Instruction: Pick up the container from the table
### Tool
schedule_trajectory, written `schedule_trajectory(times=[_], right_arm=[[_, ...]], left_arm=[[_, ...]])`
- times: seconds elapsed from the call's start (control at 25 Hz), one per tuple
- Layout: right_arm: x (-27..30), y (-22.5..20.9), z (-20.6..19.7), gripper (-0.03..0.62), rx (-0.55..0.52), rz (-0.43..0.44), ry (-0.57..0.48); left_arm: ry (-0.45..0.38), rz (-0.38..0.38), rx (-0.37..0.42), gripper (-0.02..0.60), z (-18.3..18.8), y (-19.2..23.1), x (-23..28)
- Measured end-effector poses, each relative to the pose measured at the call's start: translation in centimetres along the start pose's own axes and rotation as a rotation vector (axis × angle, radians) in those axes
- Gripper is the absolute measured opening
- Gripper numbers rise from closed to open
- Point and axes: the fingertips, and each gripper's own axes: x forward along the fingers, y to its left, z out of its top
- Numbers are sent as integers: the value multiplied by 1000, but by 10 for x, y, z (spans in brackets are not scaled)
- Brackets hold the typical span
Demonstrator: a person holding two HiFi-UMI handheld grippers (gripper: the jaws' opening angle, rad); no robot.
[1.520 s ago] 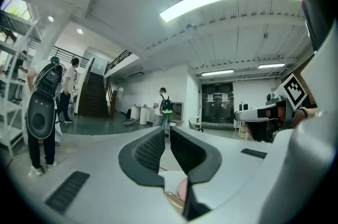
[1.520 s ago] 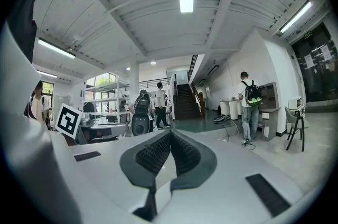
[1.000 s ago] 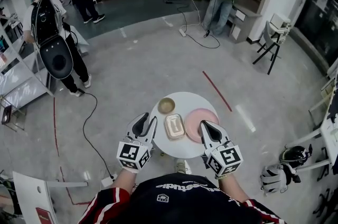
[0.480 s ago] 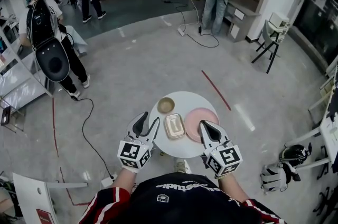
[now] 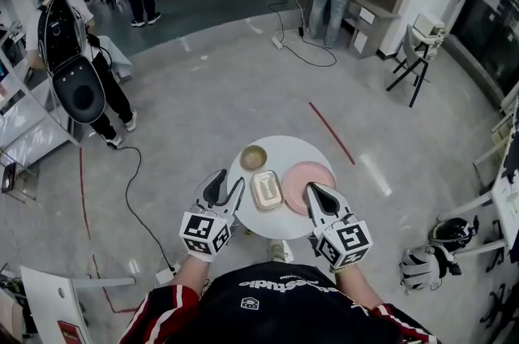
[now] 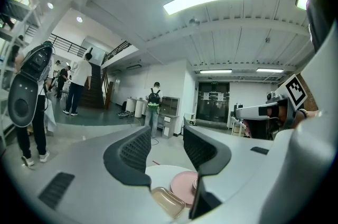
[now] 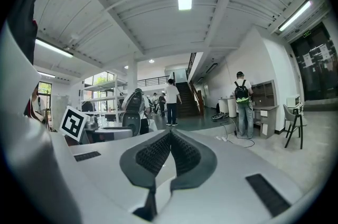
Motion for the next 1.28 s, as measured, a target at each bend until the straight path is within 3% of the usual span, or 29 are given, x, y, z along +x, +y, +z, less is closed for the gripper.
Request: schedule_trajectory(times=[0.48,1.28], right_arm=[[5,-17,0,15,13,15,7],[36,-52,1,15,15,51,9]], left_arm=[[50,9,-40,187,-19,-2,20],[191,15,-77,187,-86,13,76]])
